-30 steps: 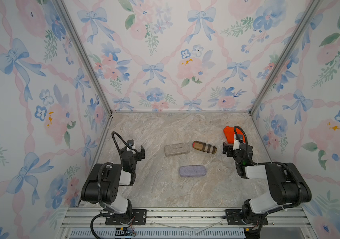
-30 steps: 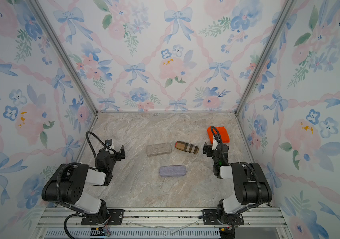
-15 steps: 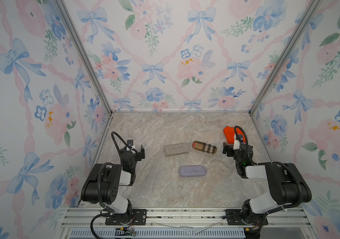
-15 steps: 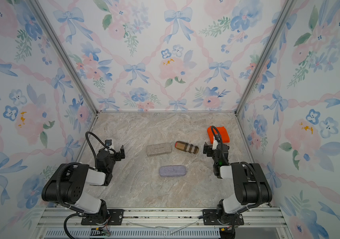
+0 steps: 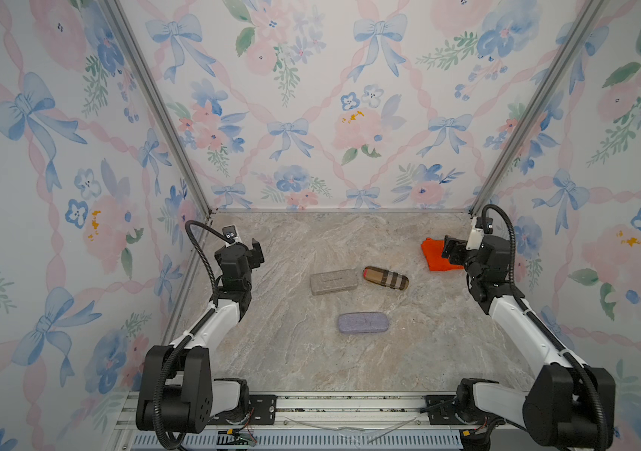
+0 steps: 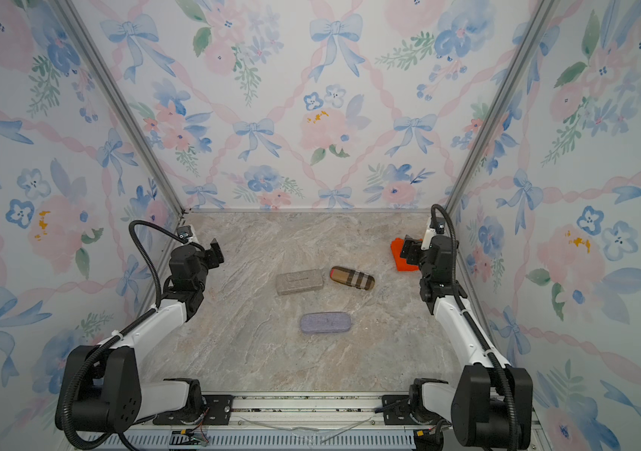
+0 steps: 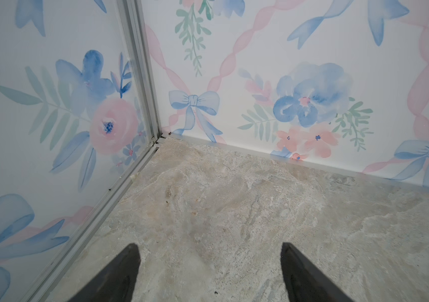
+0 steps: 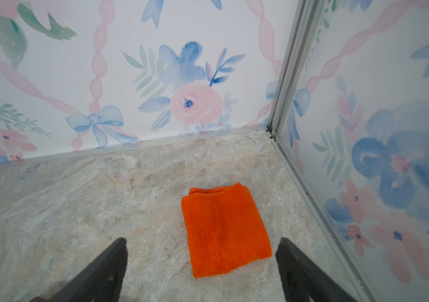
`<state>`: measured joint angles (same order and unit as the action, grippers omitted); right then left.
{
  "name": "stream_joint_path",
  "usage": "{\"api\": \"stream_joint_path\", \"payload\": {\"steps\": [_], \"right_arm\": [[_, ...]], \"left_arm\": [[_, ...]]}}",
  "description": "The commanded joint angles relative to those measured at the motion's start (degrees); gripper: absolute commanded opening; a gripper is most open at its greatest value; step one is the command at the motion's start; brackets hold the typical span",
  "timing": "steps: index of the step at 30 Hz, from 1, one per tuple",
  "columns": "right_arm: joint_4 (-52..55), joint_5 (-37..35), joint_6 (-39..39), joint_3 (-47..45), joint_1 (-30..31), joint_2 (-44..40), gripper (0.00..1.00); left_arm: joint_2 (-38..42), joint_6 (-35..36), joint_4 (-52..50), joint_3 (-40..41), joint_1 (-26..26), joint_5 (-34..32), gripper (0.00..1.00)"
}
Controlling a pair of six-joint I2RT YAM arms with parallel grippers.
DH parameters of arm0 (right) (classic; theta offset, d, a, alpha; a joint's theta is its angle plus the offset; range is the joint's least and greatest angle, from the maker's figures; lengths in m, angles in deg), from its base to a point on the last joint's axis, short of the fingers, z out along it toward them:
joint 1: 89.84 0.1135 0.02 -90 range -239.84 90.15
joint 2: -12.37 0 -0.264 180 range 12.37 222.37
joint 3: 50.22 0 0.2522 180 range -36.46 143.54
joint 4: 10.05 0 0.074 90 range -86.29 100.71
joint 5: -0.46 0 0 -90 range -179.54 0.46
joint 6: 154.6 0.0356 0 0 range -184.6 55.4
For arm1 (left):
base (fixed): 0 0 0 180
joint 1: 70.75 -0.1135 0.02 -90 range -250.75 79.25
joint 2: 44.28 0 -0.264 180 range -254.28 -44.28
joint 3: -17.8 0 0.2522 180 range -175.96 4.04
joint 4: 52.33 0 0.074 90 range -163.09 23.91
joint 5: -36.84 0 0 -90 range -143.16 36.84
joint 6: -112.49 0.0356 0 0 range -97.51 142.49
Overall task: Wipe the eyeglass case
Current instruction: Pick up the cleaning item at the center of the board.
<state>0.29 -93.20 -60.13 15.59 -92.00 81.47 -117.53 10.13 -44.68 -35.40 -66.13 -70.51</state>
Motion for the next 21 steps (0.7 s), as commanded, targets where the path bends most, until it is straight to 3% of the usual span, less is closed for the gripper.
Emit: {"api": "stream_joint_path", "payload": {"steps": [1,9,11,15,21], "right_arm": [[24.03,0.94,0.42,7.64,0.07,2.45,0.92],[39.18,4.11,-3.90,24.36,1.25,23.59,0.87],[41.30,5.13,-3.47,27.39,1.41,29.00,0.84],[40.76,-0.96,-5.43,30.79,4.19,35.77,0.81],[45.61,-3.07,-6.11,42.07,4.67,46.82,0.75]], "left_arm": [[0.05,-4.85,-15.66,-4.11,4.17,0.76,0.85],[2.67,-5.35,-20.87,-10.66,13.70,1.38,0.85],[2.94,-5.66,-20.27,-10.78,14.25,3.92,0.85],[0.53,-7.11,-22.75,-12.83,14.54,7.91,0.84],[-2.21,-9.95,-24.07,-13.32,15.37,14.12,0.84]]}}
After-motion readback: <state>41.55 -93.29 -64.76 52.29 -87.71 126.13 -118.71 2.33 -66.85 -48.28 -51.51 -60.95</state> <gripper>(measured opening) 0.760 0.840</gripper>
